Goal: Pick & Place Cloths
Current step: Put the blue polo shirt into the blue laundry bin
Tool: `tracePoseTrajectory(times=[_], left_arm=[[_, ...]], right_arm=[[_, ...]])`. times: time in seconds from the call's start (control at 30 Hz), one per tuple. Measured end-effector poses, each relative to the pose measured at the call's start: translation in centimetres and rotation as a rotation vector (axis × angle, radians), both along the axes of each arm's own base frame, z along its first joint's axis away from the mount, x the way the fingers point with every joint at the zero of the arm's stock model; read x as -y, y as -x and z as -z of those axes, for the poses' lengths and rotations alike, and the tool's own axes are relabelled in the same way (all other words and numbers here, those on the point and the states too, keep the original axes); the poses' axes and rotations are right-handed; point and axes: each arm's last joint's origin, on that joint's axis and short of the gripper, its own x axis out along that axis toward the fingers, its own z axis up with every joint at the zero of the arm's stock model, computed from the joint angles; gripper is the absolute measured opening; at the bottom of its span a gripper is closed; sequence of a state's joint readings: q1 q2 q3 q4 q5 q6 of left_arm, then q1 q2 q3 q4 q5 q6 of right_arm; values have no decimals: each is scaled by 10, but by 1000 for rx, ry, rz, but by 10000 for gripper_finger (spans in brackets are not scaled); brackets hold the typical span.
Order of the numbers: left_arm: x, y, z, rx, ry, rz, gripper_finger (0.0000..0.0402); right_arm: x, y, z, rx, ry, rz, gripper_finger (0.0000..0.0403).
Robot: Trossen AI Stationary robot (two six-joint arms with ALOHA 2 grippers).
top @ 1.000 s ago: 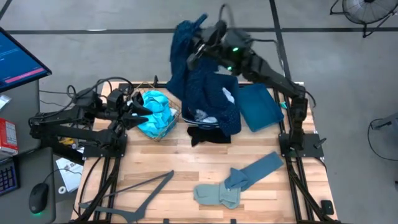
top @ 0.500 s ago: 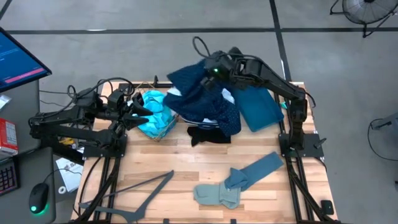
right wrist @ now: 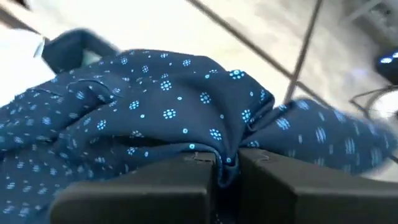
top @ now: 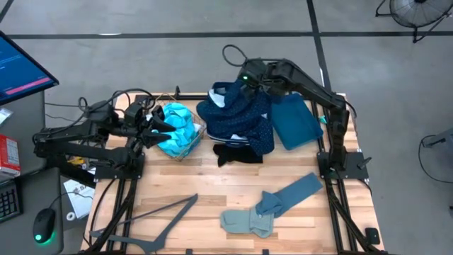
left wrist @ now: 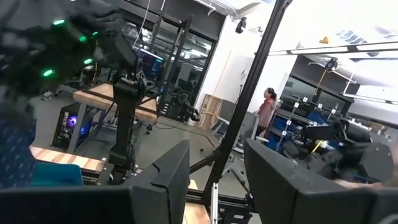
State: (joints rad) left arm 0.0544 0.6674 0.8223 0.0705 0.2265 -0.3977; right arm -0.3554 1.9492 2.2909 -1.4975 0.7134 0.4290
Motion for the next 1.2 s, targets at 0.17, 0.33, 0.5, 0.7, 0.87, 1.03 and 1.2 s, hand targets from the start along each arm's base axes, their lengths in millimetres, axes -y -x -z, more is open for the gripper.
tracePoseTrajectory(times=[0.17,0.33,0.5,0.7,0.87,1.03,1.2], left_arm=[[-1,-9,4,-33,5,-16,135],[-2,-19,9,-71,8,-26,135],[-2,-27,13,-100,11,-34,135],[-5,-31,15,-113,23,-105,135],[-7,-33,16,-120,36,-186,135],[-9,-38,20,-141,42,-232,135],[-10,-50,27,-185,40,-236,135]], right_arm=[[10,-31,39,103,-105,-138,6],[26,-42,92,157,-229,-191,5],[35,-46,146,248,-361,-256,7],[34,-30,203,216,-452,-216,10],[33,-21,219,162,-478,-204,41],[33,-27,205,176,-450,-249,103],[28,-40,170,175,-430,-346,196]])
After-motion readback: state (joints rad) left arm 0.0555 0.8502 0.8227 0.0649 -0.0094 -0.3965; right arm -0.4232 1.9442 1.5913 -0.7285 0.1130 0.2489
